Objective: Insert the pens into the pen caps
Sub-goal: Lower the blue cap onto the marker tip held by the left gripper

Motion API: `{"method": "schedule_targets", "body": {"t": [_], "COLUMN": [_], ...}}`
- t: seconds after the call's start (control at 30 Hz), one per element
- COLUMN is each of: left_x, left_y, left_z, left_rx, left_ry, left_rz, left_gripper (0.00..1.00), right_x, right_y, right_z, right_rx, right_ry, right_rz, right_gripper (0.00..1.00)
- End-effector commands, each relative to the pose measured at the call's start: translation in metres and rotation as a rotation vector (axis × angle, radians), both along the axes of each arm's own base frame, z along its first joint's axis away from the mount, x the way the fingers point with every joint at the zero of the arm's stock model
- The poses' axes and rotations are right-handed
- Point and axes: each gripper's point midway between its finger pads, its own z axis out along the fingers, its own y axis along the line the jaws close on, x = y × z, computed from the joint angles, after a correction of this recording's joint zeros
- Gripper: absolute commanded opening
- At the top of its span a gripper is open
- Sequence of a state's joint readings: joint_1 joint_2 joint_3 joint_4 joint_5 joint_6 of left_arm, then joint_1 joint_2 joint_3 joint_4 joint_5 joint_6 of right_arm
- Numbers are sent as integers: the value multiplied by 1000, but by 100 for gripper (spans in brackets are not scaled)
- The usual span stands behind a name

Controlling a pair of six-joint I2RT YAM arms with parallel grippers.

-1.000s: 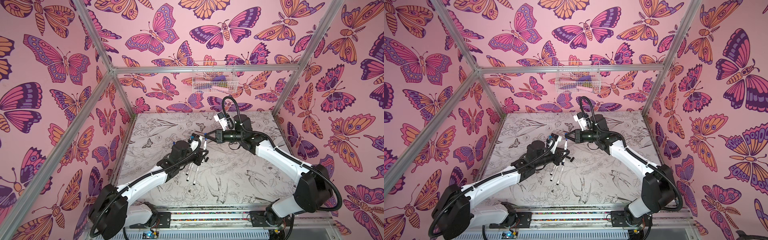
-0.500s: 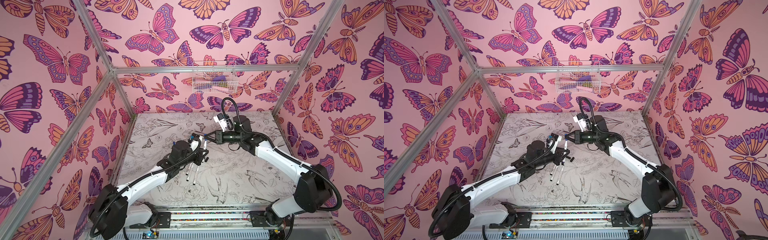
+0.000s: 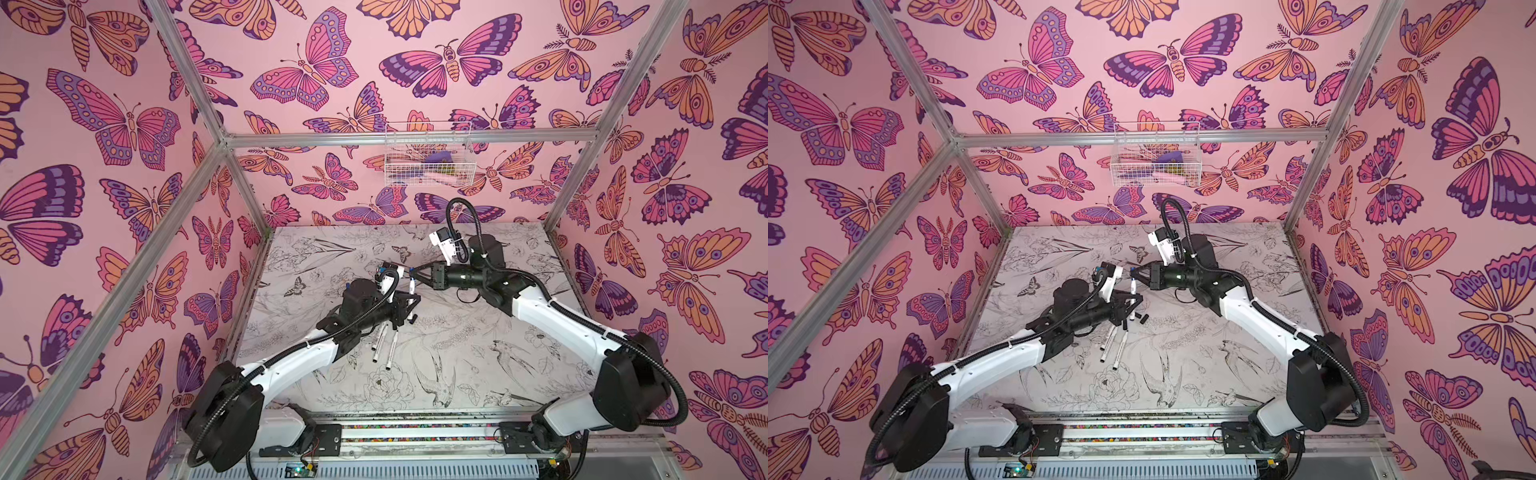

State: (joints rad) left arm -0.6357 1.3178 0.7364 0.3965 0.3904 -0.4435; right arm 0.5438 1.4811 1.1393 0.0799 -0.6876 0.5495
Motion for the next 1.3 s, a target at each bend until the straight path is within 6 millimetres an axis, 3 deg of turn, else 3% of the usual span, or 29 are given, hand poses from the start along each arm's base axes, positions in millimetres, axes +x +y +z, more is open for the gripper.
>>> {"method": "schedule_targets", "body": {"t": [0.0, 0.2, 0.4, 0.6, 0.93, 1.27], "left_x": [30, 39, 54, 53, 39, 29], "left_y": [6, 9, 29, 29, 13, 4], "left_z": [51, 81, 91, 103, 92, 102], "left_rx": [-141, -103, -28, -8, 78, 61], "left_ry": [-95, -261, -373, -457, -536, -599], "left_rz": [78, 110, 260, 290, 251, 211], "left_gripper": [0, 0, 0, 0, 0, 0], "right_x": [-28, -36, -48, -58, -65, -64], "right_y": [2, 2, -2, -3, -6, -7], "right_z": [5, 7, 15, 21, 24, 29], "right_rx": [7, 6, 1, -9, -66, -85], "right_ry": [16, 10, -30, -68, -112, -139], "right_rz": [91, 128, 169, 208, 226, 220], "right_gripper": [0, 0, 0, 0, 0, 6]}}
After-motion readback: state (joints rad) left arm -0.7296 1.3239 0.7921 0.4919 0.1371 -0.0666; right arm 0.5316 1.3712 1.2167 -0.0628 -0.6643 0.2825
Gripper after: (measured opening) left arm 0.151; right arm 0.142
